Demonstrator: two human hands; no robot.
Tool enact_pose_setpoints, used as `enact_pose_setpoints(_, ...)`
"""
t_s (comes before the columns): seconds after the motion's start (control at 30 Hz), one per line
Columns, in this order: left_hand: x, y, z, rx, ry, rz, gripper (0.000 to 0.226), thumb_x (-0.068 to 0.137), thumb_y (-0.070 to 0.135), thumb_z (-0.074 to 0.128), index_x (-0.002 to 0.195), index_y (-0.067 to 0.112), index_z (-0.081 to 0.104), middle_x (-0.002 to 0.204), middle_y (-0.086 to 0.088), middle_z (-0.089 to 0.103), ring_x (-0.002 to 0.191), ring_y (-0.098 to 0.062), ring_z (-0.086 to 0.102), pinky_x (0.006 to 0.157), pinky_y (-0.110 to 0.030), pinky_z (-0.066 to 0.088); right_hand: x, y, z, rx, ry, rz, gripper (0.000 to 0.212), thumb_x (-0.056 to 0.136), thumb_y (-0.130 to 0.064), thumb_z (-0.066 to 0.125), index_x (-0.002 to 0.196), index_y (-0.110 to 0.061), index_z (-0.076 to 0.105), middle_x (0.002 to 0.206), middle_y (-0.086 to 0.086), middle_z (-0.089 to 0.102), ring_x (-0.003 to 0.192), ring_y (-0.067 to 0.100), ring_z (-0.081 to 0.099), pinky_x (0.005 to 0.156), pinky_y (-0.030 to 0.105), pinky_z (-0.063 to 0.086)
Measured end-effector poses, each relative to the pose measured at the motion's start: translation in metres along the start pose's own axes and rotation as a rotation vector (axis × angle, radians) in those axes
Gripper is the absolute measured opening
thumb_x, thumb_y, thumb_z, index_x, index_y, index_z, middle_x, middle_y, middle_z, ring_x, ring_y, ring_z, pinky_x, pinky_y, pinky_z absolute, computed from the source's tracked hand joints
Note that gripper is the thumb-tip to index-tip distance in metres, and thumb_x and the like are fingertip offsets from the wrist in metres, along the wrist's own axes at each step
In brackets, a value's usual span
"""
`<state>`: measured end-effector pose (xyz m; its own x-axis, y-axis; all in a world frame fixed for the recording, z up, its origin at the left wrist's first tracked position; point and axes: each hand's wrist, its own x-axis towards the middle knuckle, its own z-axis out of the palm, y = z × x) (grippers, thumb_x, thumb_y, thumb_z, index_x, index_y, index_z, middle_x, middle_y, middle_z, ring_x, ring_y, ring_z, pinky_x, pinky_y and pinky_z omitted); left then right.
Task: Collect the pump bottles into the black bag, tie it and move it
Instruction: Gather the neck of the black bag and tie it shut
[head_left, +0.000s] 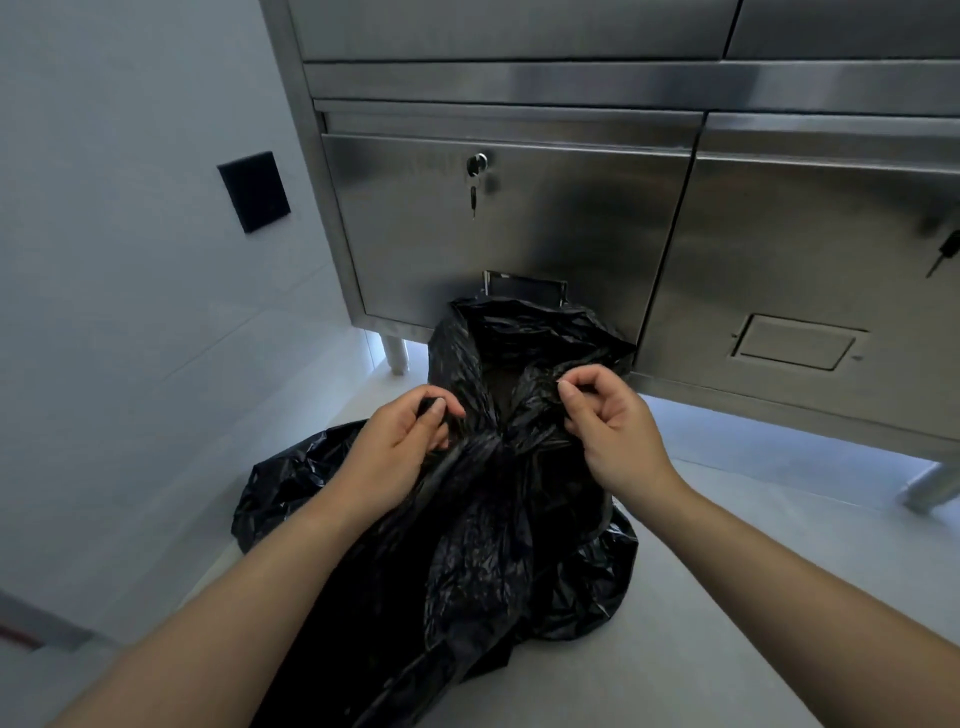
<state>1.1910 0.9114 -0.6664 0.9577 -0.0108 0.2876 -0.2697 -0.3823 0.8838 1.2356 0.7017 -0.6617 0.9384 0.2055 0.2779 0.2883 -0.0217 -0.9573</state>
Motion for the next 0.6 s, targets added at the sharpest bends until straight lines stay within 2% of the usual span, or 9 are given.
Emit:
enact_pose_setpoints(0.07,-0.004,-0.005,-0.007,0.04,-0.007,-0.016,0.033,0.1,0.018,0.038,0.082,0.036,0.059,0.054,0.012,0.045,0.054,-0.004,0.04,0.059,-0.013,0.037,-0.001,0.003,-0.008,-0.001,0.004,0.037,0.016,0.095,-0.011,0.051,0.081,-0.018,0.056,0.055,-0.008,0.048,0.057,0.008,0.042,0.059,0.016,0.041)
enact_pose_setpoints(0.2,-0.006,-0.009,-0.02,0.093,0.023,-0.077,0.034,0.1,0.017,0.04,0.08,0.036,0.059,0.055,0.01,0.045,0.055,-0.007,0.04,0.06,-0.028,0.034,-0.003,0.002,-0.021,-0.023,-0.005,0.052,0.016,0.096,-0.014,0.049,0.081,-0.018,0.055,0.057,-0.001,0.043,0.06,0.017,0.036,0.06,0.025,0.036)
enact_pose_setpoints(0.33,-0.002,0.001,-0.009,0.067,0.024,-0.044,0.027,0.099,0.026,0.04,0.088,0.038,0.062,0.058,0.017,0.049,0.057,0.001,0.046,0.062,-0.011,0.039,-0.004,-0.005,-0.018,0.011,-0.03,-0.027,0.019,0.097,-0.016,0.048,0.08,-0.023,0.055,0.052,-0.013,0.042,0.053,0.007,0.036,0.055,0.016,0.036)
enact_pose_setpoints(0.37,0.0,0.005,-0.007,0.044,0.044,-0.03,0.025,0.098,0.03,0.039,0.09,0.038,0.061,0.059,0.018,0.051,0.061,0.0,0.049,0.066,-0.013,0.041,-0.003,-0.008,-0.017,0.028,-0.031,-0.047,0.018,0.097,-0.015,0.047,0.081,-0.022,0.054,0.052,-0.013,0.044,0.052,0.006,0.038,0.055,0.014,0.037)
enact_pose_setpoints(0.43,0.005,0.011,-0.003,0.004,0.069,-0.011,0.024,0.097,0.034,0.037,0.09,0.038,0.06,0.061,0.017,0.052,0.068,-0.005,0.054,0.073,-0.025,0.046,0.0,-0.012,-0.017,0.013,-0.021,-0.092,0.016,0.097,-0.016,0.047,0.083,-0.022,0.053,0.052,-0.01,0.048,0.052,0.006,0.044,0.058,0.014,0.04)
enact_pose_setpoints(0.53,0.009,0.018,0.002,-0.044,0.081,0.0,0.027,0.1,0.028,0.037,0.087,0.035,0.06,0.059,0.015,0.048,0.061,-0.005,0.049,0.077,-0.041,0.05,0.003,-0.016,-0.011,0.008,0.022,-0.147,0.015,0.096,-0.019,0.049,0.084,-0.027,0.054,0.054,-0.008,0.055,0.057,0.009,0.052,0.063,0.018,0.043)
enact_pose_setpoints(0.6,0.01,0.022,0.005,-0.04,0.089,0.018,0.027,0.099,0.029,0.038,0.086,0.035,0.06,0.057,0.017,0.047,0.057,0.0,0.045,0.074,-0.034,0.052,0.003,-0.019,-0.004,-0.003,0.025,-0.203,0.014,0.096,-0.023,0.05,0.085,-0.03,0.054,0.056,-0.007,0.056,0.059,0.009,0.054,0.064,0.019,0.044)
